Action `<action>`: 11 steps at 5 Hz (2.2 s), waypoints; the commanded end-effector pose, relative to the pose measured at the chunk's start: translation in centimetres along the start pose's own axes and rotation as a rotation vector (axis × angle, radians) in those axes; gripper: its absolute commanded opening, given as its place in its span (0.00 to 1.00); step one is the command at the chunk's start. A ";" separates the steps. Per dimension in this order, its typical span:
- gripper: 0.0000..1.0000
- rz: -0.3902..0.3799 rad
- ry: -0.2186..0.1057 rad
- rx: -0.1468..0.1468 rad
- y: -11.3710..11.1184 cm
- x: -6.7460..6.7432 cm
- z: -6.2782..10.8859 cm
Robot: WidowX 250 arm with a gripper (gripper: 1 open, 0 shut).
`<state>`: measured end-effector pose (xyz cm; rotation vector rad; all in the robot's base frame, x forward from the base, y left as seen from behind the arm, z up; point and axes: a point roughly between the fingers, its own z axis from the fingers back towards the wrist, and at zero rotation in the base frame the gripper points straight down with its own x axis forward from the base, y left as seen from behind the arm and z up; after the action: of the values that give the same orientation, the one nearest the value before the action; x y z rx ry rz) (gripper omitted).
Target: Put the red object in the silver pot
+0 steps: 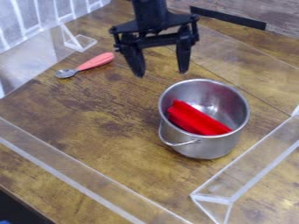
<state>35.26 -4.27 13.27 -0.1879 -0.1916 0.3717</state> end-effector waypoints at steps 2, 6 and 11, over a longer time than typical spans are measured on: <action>1.00 -0.081 -0.103 -0.041 0.7 1.0 3.6; 1.00 -0.183 -0.102 -0.054 1.4 1.7 2.3; 1.00 -0.229 -0.107 -0.024 1.5 2.3 1.3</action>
<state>35.77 -2.18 12.89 -0.1701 -0.2704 0.1478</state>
